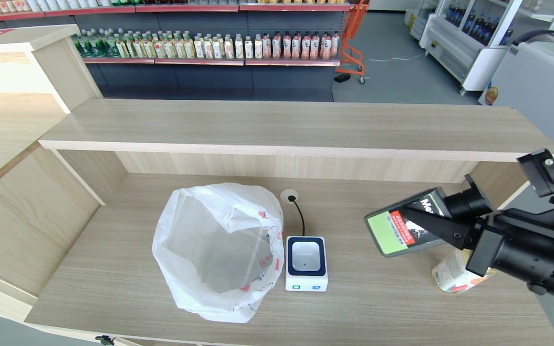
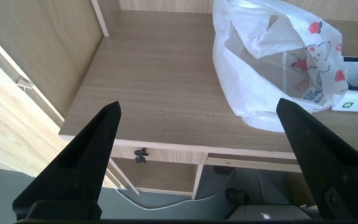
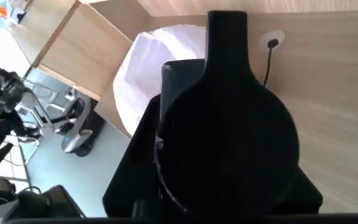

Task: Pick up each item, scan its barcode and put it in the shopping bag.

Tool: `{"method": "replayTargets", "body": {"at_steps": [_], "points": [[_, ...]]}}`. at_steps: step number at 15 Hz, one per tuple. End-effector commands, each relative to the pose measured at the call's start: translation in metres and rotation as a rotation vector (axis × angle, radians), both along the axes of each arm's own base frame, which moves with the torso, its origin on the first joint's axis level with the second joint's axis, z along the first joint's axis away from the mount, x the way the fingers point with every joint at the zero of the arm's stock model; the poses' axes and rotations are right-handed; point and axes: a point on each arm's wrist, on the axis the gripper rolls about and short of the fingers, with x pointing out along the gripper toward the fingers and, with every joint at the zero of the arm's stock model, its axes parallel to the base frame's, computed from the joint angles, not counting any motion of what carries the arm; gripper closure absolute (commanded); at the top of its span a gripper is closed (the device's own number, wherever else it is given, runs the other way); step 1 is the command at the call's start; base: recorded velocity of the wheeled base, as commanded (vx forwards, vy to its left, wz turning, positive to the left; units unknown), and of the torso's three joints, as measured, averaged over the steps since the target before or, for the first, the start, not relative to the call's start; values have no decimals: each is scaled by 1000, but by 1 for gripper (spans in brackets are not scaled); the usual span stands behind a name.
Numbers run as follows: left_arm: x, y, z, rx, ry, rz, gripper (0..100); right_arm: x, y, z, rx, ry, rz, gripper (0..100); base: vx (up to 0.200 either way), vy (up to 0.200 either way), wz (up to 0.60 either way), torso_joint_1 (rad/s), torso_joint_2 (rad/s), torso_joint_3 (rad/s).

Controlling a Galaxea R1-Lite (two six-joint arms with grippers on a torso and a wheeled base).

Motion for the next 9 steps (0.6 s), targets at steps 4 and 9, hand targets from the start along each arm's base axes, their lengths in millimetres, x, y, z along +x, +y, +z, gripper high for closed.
{"method": "replayTargets", "body": {"at_steps": [4,9], "points": [[0,0,0,0,0,0,0,0,-9,-41,52,366,-98,100,0,0,0,0,0,0],[0,0,0,2,0,2,0,4,-9,-49,39,415,-106,100,0,0,0,0,0,0]]}}
